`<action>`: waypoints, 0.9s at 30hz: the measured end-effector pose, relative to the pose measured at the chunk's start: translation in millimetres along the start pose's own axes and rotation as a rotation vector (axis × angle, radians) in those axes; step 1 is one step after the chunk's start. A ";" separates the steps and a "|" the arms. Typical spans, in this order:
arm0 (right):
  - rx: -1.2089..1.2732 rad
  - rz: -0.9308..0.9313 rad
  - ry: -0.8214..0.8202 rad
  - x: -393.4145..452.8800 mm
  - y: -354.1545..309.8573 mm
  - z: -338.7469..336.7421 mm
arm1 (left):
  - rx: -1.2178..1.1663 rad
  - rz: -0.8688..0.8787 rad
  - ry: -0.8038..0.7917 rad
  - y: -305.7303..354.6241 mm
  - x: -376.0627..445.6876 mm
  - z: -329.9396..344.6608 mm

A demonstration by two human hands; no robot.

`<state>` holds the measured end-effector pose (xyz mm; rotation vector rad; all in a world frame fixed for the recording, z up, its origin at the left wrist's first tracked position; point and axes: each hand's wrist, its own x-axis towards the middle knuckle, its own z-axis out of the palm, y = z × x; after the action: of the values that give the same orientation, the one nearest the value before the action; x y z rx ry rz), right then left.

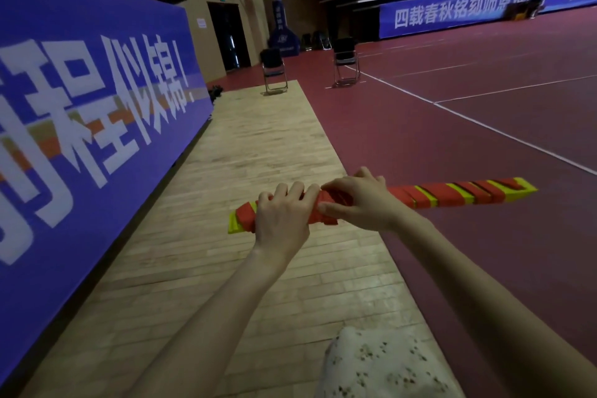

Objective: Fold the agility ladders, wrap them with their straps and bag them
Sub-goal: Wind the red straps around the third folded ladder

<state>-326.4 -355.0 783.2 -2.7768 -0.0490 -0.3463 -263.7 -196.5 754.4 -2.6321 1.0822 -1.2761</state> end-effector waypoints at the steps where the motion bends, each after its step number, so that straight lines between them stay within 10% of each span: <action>1: 0.000 -0.015 -0.042 1.3 1.8 -4.4 | 0.001 -0.002 0.019 -1.5 0.6 0.1; 16: 0.505 -0.008 -0.553 40.0 -0.2 -23.7 | 0.179 0.240 0.409 -20.1 9.2 2.6; 27: 0.793 -0.182 0.127 62.6 -51.0 -8.2 | -0.497 -0.272 0.148 -32.7 5.7 -31.1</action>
<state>-271.5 -310.3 822.7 -1.9661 -0.3323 -0.4318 -264.1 -166.9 788.8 -3.1855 1.2324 -1.4239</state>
